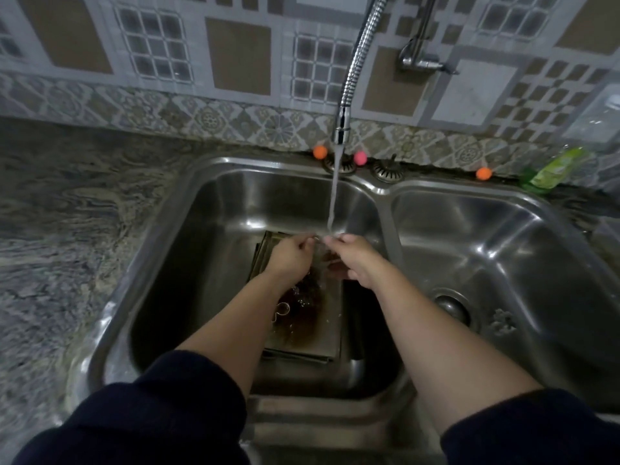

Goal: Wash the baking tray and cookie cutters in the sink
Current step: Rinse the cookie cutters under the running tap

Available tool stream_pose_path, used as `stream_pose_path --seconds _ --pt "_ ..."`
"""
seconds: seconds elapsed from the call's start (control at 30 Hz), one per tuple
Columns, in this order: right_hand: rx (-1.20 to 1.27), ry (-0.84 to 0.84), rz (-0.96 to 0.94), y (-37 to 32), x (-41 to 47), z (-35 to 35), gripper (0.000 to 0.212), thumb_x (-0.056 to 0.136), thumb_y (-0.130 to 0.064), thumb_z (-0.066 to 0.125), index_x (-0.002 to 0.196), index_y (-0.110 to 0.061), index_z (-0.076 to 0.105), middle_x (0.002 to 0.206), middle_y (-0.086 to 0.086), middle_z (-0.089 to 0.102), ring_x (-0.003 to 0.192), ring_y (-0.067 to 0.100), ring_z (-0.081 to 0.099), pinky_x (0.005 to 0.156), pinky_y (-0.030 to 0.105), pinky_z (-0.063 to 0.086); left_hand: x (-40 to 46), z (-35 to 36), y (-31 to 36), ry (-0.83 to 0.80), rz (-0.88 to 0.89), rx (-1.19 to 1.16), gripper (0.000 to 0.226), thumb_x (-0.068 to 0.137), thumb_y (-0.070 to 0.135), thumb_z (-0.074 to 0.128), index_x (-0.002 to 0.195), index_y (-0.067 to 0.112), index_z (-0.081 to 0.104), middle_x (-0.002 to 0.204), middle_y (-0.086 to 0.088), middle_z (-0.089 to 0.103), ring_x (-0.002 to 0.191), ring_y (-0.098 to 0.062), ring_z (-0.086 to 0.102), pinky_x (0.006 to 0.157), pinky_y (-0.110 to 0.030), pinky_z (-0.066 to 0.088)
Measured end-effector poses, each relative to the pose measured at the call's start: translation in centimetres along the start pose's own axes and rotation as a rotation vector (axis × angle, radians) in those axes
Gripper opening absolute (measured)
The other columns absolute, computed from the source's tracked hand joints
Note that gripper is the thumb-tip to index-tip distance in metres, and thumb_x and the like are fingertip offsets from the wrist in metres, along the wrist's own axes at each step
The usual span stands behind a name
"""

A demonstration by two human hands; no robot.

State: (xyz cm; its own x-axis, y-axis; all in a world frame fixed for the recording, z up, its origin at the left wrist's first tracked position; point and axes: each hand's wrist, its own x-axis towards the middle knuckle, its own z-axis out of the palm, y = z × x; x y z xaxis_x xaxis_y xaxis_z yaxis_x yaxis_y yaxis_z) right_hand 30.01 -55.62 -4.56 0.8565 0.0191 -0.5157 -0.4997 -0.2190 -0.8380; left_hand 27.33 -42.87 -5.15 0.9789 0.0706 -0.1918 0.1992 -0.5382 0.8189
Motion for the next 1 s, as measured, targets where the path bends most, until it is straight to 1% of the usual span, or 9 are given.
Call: stream_pose_path --seconds 0.17,0.3,0.43,0.6,0.73,0.8,0.87,0.93,1.0 --pt "0.072 0.058 -0.061 0.1 0.0 -0.7 0.011 0.087 -0.009 0.065 0.084 -0.019 0.068 0.093 0.007 0.072 0.089 0.022 0.069 0.09 0.04 0.055 0.4 1.0 0.7 0.08 -0.118 -0.235 0.04 0.088 0.048 0.06 0.119 0.024 0.065 0.11 0.0 0.069 0.093 -0.017 0.066 0.068 -0.021 0.05" --pt "0.028 0.098 -0.139 0.5 -0.2 -1.3 0.015 0.083 -0.013 0.072 0.079 -0.026 0.068 0.1 0.002 0.071 0.098 0.02 0.067 0.096 0.04 0.051 0.4 1.1 0.7 0.046 -0.139 -0.407 0.034 0.09 0.036 0.062 0.121 0.022 0.064 0.117 -0.006 0.067 0.102 -0.02 0.064 0.084 -0.027 0.051" --pt "-0.058 -0.048 -0.158 0.2 -0.7 -1.7 0.04 0.082 -0.005 0.071 0.12 -0.016 0.063 0.125 0.005 0.063 0.112 0.019 0.06 0.102 0.038 0.047 0.2 0.5 -0.1 -0.039 -0.082 -0.411 0.054 0.091 0.027 0.063 0.14 0.014 0.046 0.135 -0.008 0.055 0.121 -0.023 0.055 0.105 -0.038 0.044" --pt "-0.265 -0.052 -0.288 -0.2 -1.8 -1.5 0.064 0.08 0.009 0.066 0.138 -0.012 0.048 0.13 0.002 0.059 0.118 0.014 0.056 0.081 0.013 0.046 -0.2 -0.3 -0.8 -0.05 0.015 -0.258 0.057 0.085 0.013 0.069 0.138 0.014 0.048 0.125 -0.003 0.062 0.114 -0.014 0.058 0.095 -0.024 0.045" --pt "-0.066 -0.091 -0.191 -0.3 -1.7 -0.8 0.043 0.091 -0.002 0.057 0.132 -0.015 0.053 0.118 -0.004 0.061 0.097 0.007 0.06 0.074 0.016 0.046 -0.9 -1.4 -0.8 0.018 0.188 -0.091 0.043 0.085 0.012 0.069 0.126 0.014 0.058 0.101 0.009 0.064 0.092 -0.004 0.06 0.083 -0.016 0.048" --pt "0.003 -0.023 -0.154 -0.3 -1.0 -0.3 0.031 0.094 -0.009 0.056 0.124 -0.016 0.059 0.117 -0.001 0.064 0.099 0.012 0.061 0.083 0.024 0.05 -1.3 -1.7 -0.7 0.015 0.266 -0.049 0.037 0.086 0.007 0.067 0.121 0.015 0.059 0.098 0.012 0.063 0.088 0.001 0.059 0.082 -0.011 0.048" --pt "-0.108 0.128 -0.22 -0.4 -0.3 0.1 0.017 0.091 -0.013 0.061 0.106 -0.017 0.067 0.105 0.001 0.068 0.096 0.015 0.063 0.089 0.029 0.051 -1.4 -1.6 -0.6 0.0 0.32 -0.026 0.036 0.086 0.007 0.065 0.12 0.016 0.059 0.1 0.011 0.065 0.088 0.003 0.061 0.082 -0.012 0.05" --pt "-0.26 0.271 -0.33 -0.7 -0.4 0.3 0.005 0.089 -0.015 0.065 0.09 -0.019 0.069 0.087 -0.003 0.065 0.083 0.01 0.062 0.08 0.024 0.05 -1.5 -1.3 -0.5 -0.001 0.345 -0.051 0.036 0.087 0.008 0.064 0.122 0.015 0.057 0.105 0.007 0.067 0.094 -0.001 0.064 0.086 -0.018 0.053" --pt "-0.333 0.3 -0.38 -1.0 -0.3 0.0 0.008 0.089 -0.014 0.065 0.09 -0.016 0.073 0.085 -0.004 0.066 0.081 0.01 0.062 0.077 0.023 0.051 -1.5 -1.1 -0.6 0.01 0.346 -0.071 0.04 0.088 0.01 0.063 0.127 0.013 0.054 0.113 0.002 0.066 0.103 -0.007 0.063 0.091 -0.023 0.052"
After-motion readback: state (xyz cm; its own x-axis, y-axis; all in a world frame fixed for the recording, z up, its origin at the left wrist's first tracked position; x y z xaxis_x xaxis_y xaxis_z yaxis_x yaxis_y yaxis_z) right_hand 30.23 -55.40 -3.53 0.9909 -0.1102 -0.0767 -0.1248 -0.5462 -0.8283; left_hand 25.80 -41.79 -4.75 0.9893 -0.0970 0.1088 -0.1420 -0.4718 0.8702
